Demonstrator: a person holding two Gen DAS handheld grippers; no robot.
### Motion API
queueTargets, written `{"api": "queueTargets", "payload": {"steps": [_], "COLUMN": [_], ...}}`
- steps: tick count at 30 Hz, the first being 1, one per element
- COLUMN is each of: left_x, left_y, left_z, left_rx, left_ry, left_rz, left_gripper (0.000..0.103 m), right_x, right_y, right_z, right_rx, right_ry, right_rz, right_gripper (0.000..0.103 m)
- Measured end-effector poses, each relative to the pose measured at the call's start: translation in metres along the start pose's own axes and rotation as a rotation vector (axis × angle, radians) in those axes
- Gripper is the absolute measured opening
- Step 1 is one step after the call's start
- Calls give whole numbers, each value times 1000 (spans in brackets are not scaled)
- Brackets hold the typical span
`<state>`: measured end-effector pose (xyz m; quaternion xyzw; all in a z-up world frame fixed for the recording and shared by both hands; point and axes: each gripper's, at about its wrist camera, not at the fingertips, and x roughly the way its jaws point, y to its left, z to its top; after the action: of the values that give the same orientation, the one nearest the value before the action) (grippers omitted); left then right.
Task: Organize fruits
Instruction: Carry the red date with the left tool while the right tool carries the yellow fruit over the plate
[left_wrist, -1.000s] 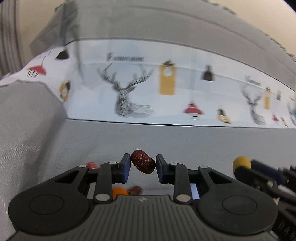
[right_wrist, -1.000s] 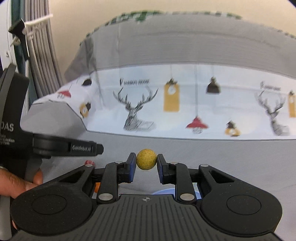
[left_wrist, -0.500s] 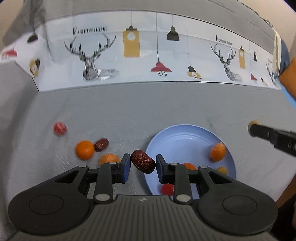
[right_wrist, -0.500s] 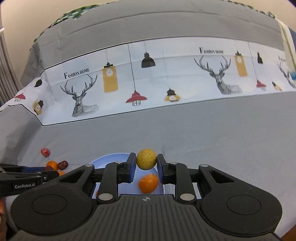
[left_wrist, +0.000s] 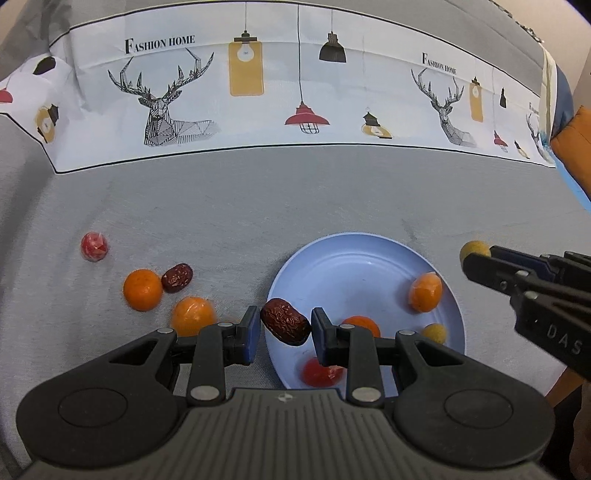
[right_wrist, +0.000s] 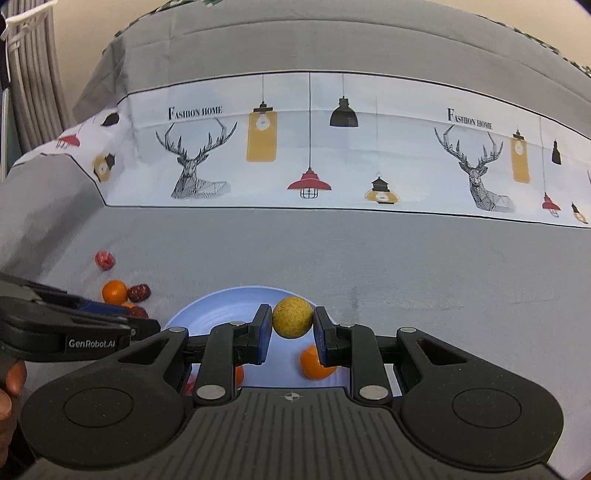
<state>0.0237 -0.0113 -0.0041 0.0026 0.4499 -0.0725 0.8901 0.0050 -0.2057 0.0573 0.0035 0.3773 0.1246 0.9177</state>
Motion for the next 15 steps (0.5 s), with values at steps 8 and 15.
{"api": "queueTargets", "payload": {"steps": [8,15], "left_x": [3,4], "left_y": [-8,-14], "left_z": [0,-1], "left_rx": [11,29], "left_ry": [-7,-18], "left_rz": [0,-8], "left_gripper": [33,33], "right_x": [5,6], "right_y": [-7,-5], "right_z": [0,0], "right_rx": [40,31], "right_ry": [30,36], "right_rz": [10,21], "right_gripper": [26,26]}}
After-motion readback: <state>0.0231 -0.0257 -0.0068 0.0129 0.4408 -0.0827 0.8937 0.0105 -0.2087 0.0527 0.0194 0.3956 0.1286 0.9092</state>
